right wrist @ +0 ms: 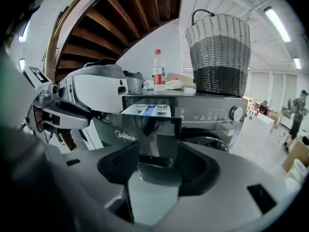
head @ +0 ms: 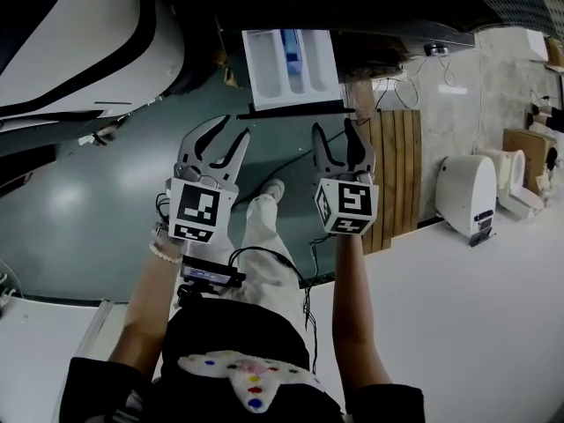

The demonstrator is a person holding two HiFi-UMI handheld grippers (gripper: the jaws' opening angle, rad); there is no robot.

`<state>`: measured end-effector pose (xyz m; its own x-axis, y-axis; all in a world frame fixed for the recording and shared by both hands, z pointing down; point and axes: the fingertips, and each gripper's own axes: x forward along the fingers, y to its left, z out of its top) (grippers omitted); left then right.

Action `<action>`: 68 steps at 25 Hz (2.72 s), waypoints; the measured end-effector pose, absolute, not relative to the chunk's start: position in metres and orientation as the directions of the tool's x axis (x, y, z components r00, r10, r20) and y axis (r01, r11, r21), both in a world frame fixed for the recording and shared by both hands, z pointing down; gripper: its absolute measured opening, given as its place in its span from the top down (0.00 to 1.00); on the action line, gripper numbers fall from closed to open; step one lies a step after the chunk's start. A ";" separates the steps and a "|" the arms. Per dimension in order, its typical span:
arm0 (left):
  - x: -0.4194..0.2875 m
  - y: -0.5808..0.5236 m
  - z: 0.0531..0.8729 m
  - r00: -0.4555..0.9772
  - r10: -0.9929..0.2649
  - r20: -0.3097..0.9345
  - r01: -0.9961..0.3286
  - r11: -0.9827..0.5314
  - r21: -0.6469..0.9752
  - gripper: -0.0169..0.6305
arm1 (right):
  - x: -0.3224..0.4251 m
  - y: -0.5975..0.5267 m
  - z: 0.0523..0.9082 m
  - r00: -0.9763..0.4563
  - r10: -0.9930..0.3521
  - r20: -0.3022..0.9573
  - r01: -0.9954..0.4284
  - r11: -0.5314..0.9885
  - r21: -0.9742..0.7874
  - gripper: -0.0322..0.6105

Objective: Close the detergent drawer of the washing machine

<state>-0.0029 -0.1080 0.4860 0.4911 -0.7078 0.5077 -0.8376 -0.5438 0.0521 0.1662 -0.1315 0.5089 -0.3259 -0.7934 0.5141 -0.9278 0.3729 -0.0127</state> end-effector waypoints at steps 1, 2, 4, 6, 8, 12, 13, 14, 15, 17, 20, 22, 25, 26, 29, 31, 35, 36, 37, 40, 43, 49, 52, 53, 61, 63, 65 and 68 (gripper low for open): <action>-0.002 -0.108 0.489 0.488 -0.707 0.511 -0.838 -0.543 0.050 0.76 | 0.167 -0.132 0.513 -0.327 -0.790 0.520 -0.927 0.376 -0.011 0.60; -0.002 -0.107 0.492 0.485 -0.707 0.514 -0.840 -0.540 0.049 0.76 | 0.167 -0.133 0.516 -0.327 -0.786 0.524 -0.925 0.379 -0.009 0.60; -0.002 -0.108 0.497 0.476 -0.708 0.521 -0.845 -0.533 0.047 0.76 | 0.169 -0.134 0.522 -0.326 -0.782 0.532 -0.924 0.381 -0.007 0.60; -0.002 -0.108 0.502 0.468 -0.710 0.526 -0.850 -0.525 0.047 0.76 | 0.170 -0.136 0.527 -0.326 -0.778 0.538 -0.925 0.380 -0.010 0.60; -0.002 -0.109 0.506 0.458 -0.714 0.529 -0.858 -0.512 0.052 0.76 | 0.171 -0.138 0.531 -0.328 -0.774 0.542 -0.924 0.383 -0.013 0.60; -0.002 -0.113 0.511 0.443 -0.724 0.528 -0.872 -0.484 0.068 0.76 | 0.171 -0.142 0.535 -0.335 -0.768 0.546 -0.921 0.390 -0.016 0.60; -0.002 -0.114 0.511 0.440 -0.727 0.527 -0.875 -0.478 0.071 0.76 | 0.170 -0.142 0.536 -0.339 -0.765 0.547 -0.920 0.391 -0.022 0.60; -0.002 -0.114 0.512 0.437 -0.730 0.526 -0.878 -0.473 0.074 0.77 | 0.170 -0.143 0.537 -0.343 -0.763 0.548 -0.919 0.392 -0.030 0.60; -0.002 -0.115 0.512 0.434 -0.732 0.524 -0.881 -0.468 0.076 0.77 | 0.169 -0.144 0.537 -0.346 -0.762 0.548 -0.919 0.392 -0.036 0.60; -0.003 -0.116 0.512 0.429 -0.737 0.523 -0.885 -0.459 0.079 0.79 | 0.168 -0.145 0.537 -0.348 -0.762 0.546 -0.918 0.394 -0.036 0.60; -0.002 -0.117 0.512 0.420 -0.739 0.527 -0.888 -0.454 0.073 0.80 | 0.169 -0.145 0.537 -0.343 -0.765 0.544 -0.919 0.394 -0.027 0.60; -0.002 -0.117 0.513 0.409 -0.741 0.532 -0.889 -0.454 0.051 0.80 | 0.170 -0.146 0.537 -0.338 -0.767 0.546 -0.920 0.392 -0.019 0.59; -0.002 -0.116 0.513 0.402 -0.742 0.536 -0.892 -0.450 0.045 0.80 | 0.170 -0.145 0.538 -0.334 -0.766 0.549 -0.920 0.392 -0.013 0.58; -0.002 -0.116 0.513 0.402 -0.742 0.536 -0.893 -0.448 0.049 0.80 | 0.170 -0.145 0.537 -0.333 -0.766 0.550 -0.920 0.392 -0.010 0.59; -0.002 -0.116 0.512 0.403 -0.741 0.537 -0.892 -0.450 0.048 0.80 | 0.171 -0.144 0.536 -0.328 -0.767 0.551 -0.920 0.392 -0.002 0.59; -0.002 -0.116 0.512 0.406 -0.739 0.537 -0.889 -0.455 0.046 0.80 | 0.171 -0.145 0.536 -0.325 -0.768 0.552 -0.920 0.391 0.003 0.59; -0.002 -0.118 0.512 0.413 -0.735 0.539 -0.885 -0.462 0.048 0.79 | 0.170 -0.146 0.537 -0.318 -0.769 0.555 -0.923 0.385 0.005 0.59; -0.002 -0.118 0.512 0.413 -0.734 0.539 -0.885 -0.462 0.049 0.79 | 0.170 -0.146 0.536 -0.316 -0.769 0.556 -0.924 0.383 0.006 0.59; -0.002 -0.118 0.511 0.413 -0.733 0.541 -0.885 -0.463 0.049 0.79 | 0.170 -0.146 0.536 -0.314 -0.769 0.557 -0.924 0.382 0.006 0.59; -0.001 -0.118 0.511 0.410 -0.732 0.544 -0.885 -0.463 0.045 0.79 | 0.170 -0.146 0.536 -0.311 -0.768 0.559 -0.926 0.379 0.006 0.59; -0.001 -0.118 0.512 0.407 -0.733 0.546 -0.886 -0.462 0.041 0.79 | 0.170 -0.146 0.536 -0.308 -0.768 0.561 -0.926 0.377 0.008 0.59; 0.000 -0.119 0.513 0.411 -0.731 0.544 -0.881 -0.471 0.033 0.80 | 0.170 -0.147 0.538 -0.308 -0.770 0.559 -0.926 0.378 0.011 0.59; -0.002 -0.122 0.512 0.401 -0.738 0.543 -0.888 -0.458 0.035 0.80 | 0.169 -0.150 0.537 -0.307 -0.772 0.556 -0.926 0.377 0.012 0.59; -0.002 -0.124 0.512 0.399 -0.739 0.543 -0.891 -0.453 0.038 0.80 | 0.169 -0.152 0.537 -0.308 -0.774 0.554 -0.926 0.377 0.012 0.59; -0.006 -0.141 0.510 0.386 -0.749 0.539 -0.899 -0.437 0.037 0.80 | 0.165 -0.169 0.535 -0.308 -0.779 0.547 -0.927 0.374 0.012 0.59; -0.008 -0.146 0.511 0.382 -0.752 0.537 -0.903 -0.428 0.043 0.80 | 0.163 -0.174 0.535 -0.306 -0.781 0.545 -0.928 0.372 0.011 0.59; -0.009 -0.151 0.510 0.380 -0.755 0.535 -0.904 -0.424 0.044 0.80 | 0.161 -0.178 0.535 -0.304 -0.784 0.542 -0.930 0.368 0.011 0.59; -0.011 -0.158 0.510 0.374 -0.759 0.532 -0.907 -0.420 0.038 0.80 | 0.159 -0.185 0.534 -0.302 -0.786 0.540 -0.931 0.366 0.012 0.59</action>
